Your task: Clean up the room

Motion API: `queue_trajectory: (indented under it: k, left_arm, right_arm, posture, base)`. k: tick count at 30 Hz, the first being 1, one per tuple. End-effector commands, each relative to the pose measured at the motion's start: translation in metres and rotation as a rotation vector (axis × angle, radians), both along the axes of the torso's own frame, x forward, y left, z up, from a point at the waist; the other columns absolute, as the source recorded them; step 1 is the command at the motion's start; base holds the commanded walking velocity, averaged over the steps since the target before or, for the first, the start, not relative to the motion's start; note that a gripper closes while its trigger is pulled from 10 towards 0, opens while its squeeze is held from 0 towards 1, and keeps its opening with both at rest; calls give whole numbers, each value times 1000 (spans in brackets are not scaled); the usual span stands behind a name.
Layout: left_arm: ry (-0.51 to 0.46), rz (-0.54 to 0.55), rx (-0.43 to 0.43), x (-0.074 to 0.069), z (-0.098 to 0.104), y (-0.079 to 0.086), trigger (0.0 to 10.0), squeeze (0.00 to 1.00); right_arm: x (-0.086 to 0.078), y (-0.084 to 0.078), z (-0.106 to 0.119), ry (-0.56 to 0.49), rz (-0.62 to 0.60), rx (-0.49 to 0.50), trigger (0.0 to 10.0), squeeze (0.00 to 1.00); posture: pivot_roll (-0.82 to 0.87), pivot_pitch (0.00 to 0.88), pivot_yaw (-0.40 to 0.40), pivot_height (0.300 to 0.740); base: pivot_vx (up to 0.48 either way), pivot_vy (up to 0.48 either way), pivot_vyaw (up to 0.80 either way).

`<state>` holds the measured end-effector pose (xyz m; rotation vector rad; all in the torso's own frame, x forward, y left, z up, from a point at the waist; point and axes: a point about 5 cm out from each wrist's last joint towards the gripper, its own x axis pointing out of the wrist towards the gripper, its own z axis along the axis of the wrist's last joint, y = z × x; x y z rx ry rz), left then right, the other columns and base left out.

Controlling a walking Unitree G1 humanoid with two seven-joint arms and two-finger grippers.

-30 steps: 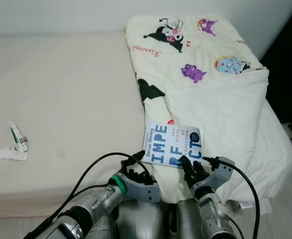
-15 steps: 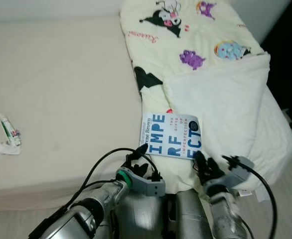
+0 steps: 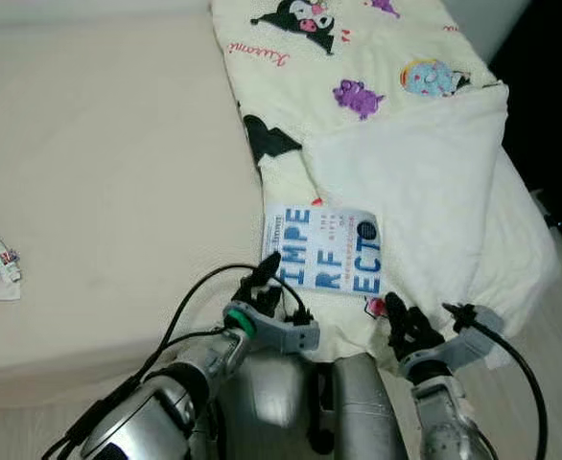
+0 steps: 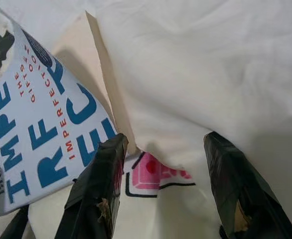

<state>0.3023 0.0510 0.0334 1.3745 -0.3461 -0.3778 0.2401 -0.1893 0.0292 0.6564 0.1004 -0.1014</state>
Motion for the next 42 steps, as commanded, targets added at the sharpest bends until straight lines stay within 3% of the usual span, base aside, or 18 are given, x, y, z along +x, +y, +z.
queue_trajectory:
  k: [1,2,10,22,26,27,28,29,30,31,33,34,35,36,37,38,40,42]
  left_arm:
    - [3,12,-15,-2,-2,-1,2588,0]
    - [-13,19,-23,0,2,-3,0,0]
    - [-64,15,-56,3,8,-6,0,0]
    - [-174,23,-208,20,39,-12,0,0]
    - [-171,32,-411,31,62,-7,0,0]
    - [-171,32,-411,31,62,-7,0,0]
    - [-121,29,-516,35,72,-1,0,0]
    - [-121,29,-516,35,72,-1,0,0]
    - [-54,22,-635,38,81,5,7529,0]
    - [31,-4,-790,39,97,14,10000,0]
    - [118,-75,-935,33,114,23,10000,0]
    - [118,-75,-935,33,114,23,10000,0]
    - [181,-73,-1031,29,124,30,10000,0]
    - [181,-73,-1031,29,124,30,10000,0]
    - [280,-69,-1135,24,132,36,10000,0]
    - [280,-69,-1135,24,132,36,10000,0]
    - [393,-83,-1263,5,144,49,10000,0]
    - [402,-60,-1294,-1,142,54,10000,0]
  right_arm:
    - [-8,6,-7,36,-15,42,10000,0]
    - [-10,8,-7,39,-11,48,10000,0]
    - [-13,12,-8,50,1,55,10000,0]
    - [-5,16,-5,56,25,67,10000,0]
    - [3,17,2,28,38,61,10000,0]
    - [3,17,2,28,38,61,10000,0]
    - [6,18,8,2,46,41,10000,0]
    - [6,18,8,2,46,41,10000,0]
    - [9,19,15,-28,62,10,10000,0]
    - [13,21,27,-70,76,-15,10000,0]
    - [16,24,38,-111,88,-36,10000,0]
    - [16,24,38,-111,88,-36,10000,0]
    - [17,25,45,-133,94,-62,10000,0]
    - [17,25,45,-133,94,-62,10000,0]
    - [19,26,52,-156,100,-94,10000,0]
    - [19,26,52,-156,100,-94,10000,0]
    - [23,29,66,-203,113,-143,10000,0]
    - [24,31,70,-220,119,-145,10000,0]
  posture:
    - [-215,243,2,615]
    - [-219,244,3,615]
    - [-220,245,3,615]
    - [-170,209,-4,615]
    - [-136,183,10,615]
    - [-136,183,10,615]
    - [-127,177,13,615]
    - [-127,177,13,615]
    - [-107,162,18,615]
    - [-90,151,20,615]
    - [-90,151,20,615]
    - [-90,151,20,615]
    - [-64,134,20,615]
    - [-64,134,20,615]
    - [-48,126,19,615]
    - [-48,126,19,615]
    - [-26,109,14,615]
    - [-16,102,9,615]
  base:
    - [0,0,0]
    - [0,0,0]
    - [0,0,0]
    - [0,0,0]
    - [0,0,0]
    - [0,0,0]
    - [0,0,0]
    - [0,0,0]
    - [0,0,0]
    - [0,0,0]
    - [0,0,0]
    - [0,0,0]
    - [0,0,0]
    - [0,0,0]
    - [0,0,0]
    - [0,0,0]
    - [0,0,0]
    - [0,0,0]
